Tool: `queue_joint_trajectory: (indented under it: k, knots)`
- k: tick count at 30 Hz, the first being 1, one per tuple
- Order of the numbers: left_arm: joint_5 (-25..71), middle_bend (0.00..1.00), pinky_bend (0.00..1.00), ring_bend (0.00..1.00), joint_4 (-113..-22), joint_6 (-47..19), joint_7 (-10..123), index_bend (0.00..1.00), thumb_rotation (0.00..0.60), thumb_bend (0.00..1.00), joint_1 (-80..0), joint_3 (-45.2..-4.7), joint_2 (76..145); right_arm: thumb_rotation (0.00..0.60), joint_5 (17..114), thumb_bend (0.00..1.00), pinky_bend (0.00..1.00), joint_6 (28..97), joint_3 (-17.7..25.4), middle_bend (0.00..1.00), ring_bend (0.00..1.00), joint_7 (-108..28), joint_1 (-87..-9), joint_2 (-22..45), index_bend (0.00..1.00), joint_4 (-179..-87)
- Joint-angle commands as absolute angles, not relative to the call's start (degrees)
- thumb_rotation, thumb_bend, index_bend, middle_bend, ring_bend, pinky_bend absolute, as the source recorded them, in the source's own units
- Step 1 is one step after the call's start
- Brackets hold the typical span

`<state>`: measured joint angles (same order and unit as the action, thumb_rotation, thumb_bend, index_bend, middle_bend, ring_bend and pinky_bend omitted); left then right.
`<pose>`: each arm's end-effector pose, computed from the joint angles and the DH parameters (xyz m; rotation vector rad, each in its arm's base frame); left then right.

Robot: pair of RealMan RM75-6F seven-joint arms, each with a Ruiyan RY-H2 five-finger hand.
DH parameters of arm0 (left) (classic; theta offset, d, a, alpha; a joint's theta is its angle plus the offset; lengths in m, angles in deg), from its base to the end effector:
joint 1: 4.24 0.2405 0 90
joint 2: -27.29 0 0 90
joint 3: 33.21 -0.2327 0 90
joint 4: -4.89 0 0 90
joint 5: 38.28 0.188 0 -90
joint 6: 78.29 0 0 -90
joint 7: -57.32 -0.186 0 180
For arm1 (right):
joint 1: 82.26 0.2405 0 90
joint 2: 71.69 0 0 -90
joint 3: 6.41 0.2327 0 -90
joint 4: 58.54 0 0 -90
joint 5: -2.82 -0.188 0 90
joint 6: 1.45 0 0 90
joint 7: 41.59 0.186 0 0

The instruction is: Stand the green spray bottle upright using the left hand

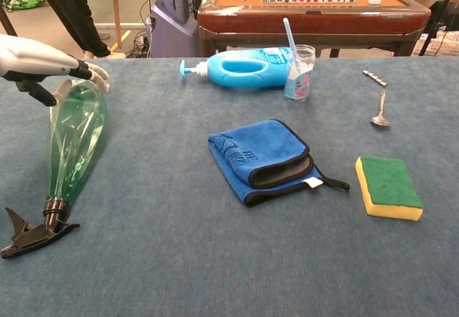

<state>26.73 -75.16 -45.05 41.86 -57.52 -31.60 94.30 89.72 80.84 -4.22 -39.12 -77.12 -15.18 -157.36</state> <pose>-0.1793 0.4104 0.0690 -2.0858 -0.6925 -0.4073 -0.2697 -0.2170 0.1855 1.4285 -0.9555 0.9002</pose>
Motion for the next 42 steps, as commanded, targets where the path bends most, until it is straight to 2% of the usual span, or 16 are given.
queue_joint_trajectory:
  k: [1, 13, 17, 20, 24, 28, 31, 36, 42]
  knots:
    - [23.2, 0.04, 0.00, 0.00, -74.5, -46.2, 39.5, 0.16, 0.411, 0.91, -58.3, -32.1, 94.4, 0.600, 89.7, 0.20, 0.00, 80.7, -4.2, 0.06, 0.00, -39.0, -77.1, -15.2, 0.09, -157.3]
    - [12.1, 0.09, 0.00, 0.00, -74.1, -47.2, 34.7, 0.19, 0.349, 0.91, -58.9, -35.9, 92.0, 0.600, 90.0, 0.20, 0.00, 80.1, -4.1, 0.06, 0.00, -38.9, -76.5, -14.7, 0.09, -157.0]
    - [12.0, 0.09, 0.00, 0.00, -75.9, -45.0, 35.1, 0.19, 0.340, 0.91, -58.0, -36.2, 90.8, 0.600, 89.9, 0.20, 0.00, 79.9, -4.0, 0.06, 0.00, -39.0, -76.3, -14.7, 0.09, -157.0]
    - [15.3, 0.09, 0.00, 0.00, -78.6, -41.2, 38.6, 0.16, 0.339, 0.83, -55.7, -34.7, 90.1, 0.600, 90.0, 0.20, 0.00, 79.8, -4.0, 0.06, 0.00, -39.0, -76.3, -14.7, 0.09, -157.0]
    - [22.4, 0.08, 0.00, 0.00, -81.6, -37.5, 43.8, 0.13, 0.383, 0.76, -53.0, -33.5, 89.2, 0.600, 90.0, 0.20, 0.00, 79.8, -4.1, 0.06, 0.00, -39.0, -76.3, -14.7, 0.09, -157.1]
    - [28.0, 0.08, 0.00, 0.00, -83.8, -35.5, 44.7, 0.12, 0.540, 0.64, -51.7, -33.8, 88.5, 0.600, 90.0, 0.20, 0.00, 79.8, -4.1, 0.06, 0.00, -39.1, -76.3, -14.8, 0.09, -157.2]
    - [30.3, 0.08, 0.00, 0.00, -85.5, -34.8, 43.8, 0.12, 0.600, 0.51, -51.4, -34.2, 88.6, 0.600, 90.1, 0.20, 0.00, 79.9, -4.1, 0.06, 0.00, -39.0, -76.3, -14.8, 0.09, -157.1]
    - [31.4, 0.08, 0.00, 0.00, -87.8, -33.2, 39.7, 0.12, 0.600, 0.37, -51.2, -34.3, 90.4, 0.600, 90.2, 0.20, 0.00, 79.8, -4.2, 0.06, 0.00, -38.8, -76.3, -14.9, 0.09, -157.1]
    - [28.0, 0.08, 0.00, 0.00, -88.9, -33.4, 32.4, 0.13, 0.600, 0.36, -52.4, -33.9, 93.2, 0.600, 90.2, 0.20, 0.00, 79.8, -4.2, 0.06, 0.00, -38.5, -76.2, -14.8, 0.09, -156.9]
